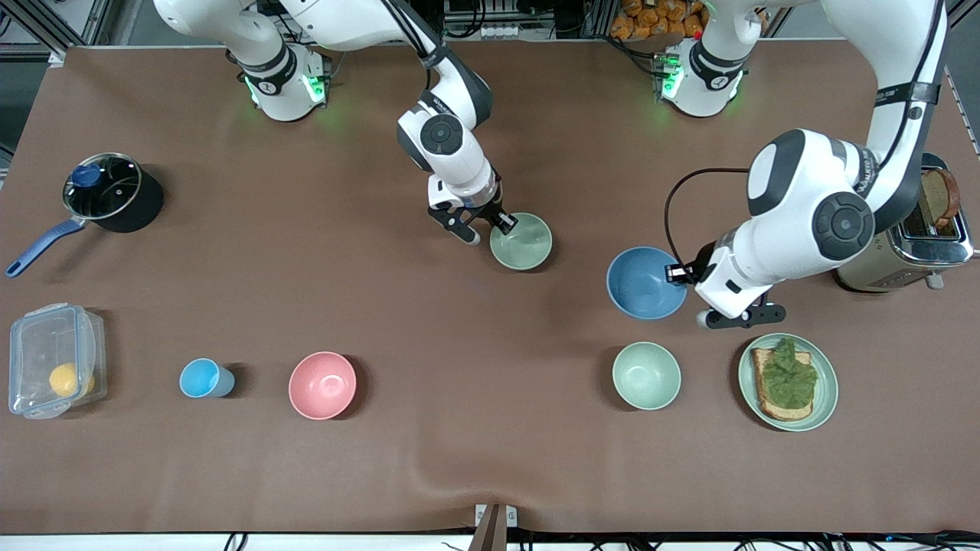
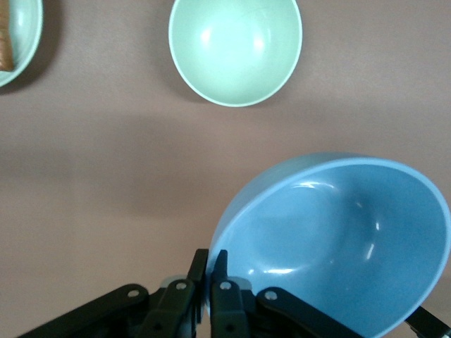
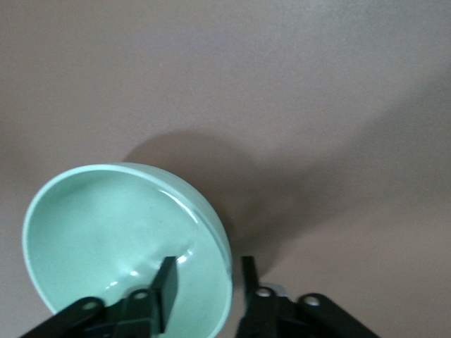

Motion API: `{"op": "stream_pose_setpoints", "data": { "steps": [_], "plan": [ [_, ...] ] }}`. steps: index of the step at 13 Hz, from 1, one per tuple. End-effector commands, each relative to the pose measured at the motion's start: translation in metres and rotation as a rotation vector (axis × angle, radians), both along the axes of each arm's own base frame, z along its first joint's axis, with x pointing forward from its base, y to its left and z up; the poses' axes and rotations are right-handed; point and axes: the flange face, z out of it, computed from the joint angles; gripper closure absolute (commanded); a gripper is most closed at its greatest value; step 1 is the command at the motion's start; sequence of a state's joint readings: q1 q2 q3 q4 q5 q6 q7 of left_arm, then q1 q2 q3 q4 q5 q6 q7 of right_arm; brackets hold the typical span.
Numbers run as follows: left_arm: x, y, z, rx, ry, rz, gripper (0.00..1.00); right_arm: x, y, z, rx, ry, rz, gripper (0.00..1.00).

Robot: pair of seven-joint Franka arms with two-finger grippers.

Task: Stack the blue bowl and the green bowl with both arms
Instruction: 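Carry the green bowl with the right gripper while the left gripper carries the blue bowl, then set down the green bowl with the right gripper while the left gripper approaches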

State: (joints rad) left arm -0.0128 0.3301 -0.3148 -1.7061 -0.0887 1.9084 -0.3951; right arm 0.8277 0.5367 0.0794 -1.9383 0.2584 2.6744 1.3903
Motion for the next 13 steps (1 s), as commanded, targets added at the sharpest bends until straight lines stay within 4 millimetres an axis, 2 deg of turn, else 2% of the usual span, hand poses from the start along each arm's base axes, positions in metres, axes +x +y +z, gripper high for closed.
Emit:
{"op": "stream_pose_setpoints", "data": {
  "steps": [1,3,4,6,9,13],
  "plan": [
    [-0.012,-0.020,0.007,-0.017,0.024,0.035,1.00,0.005,0.006,0.005,0.012,0.001,-0.026,0.00],
    [-0.019,-0.035,0.004,-0.017,0.034,0.051,1.00,0.010,0.004,0.012,0.022,-0.004,-0.034,0.00],
    [-0.027,-0.045,-0.005,-0.016,0.046,0.045,1.00,0.015,0.000,0.019,0.020,0.003,-0.042,0.00],
    [-0.039,-0.055,-0.015,-0.011,0.043,0.054,1.00,0.026,-0.013,0.034,0.000,0.042,-0.061,0.00],
    [-0.047,-0.067,-0.018,-0.011,0.052,0.043,1.00,0.042,-0.036,0.052,-0.032,0.111,-0.173,0.00],
    [-0.068,-0.100,-0.036,-0.012,0.050,0.111,1.00,0.075,-0.075,0.038,-0.046,0.159,-0.359,0.00]
  ]
}}
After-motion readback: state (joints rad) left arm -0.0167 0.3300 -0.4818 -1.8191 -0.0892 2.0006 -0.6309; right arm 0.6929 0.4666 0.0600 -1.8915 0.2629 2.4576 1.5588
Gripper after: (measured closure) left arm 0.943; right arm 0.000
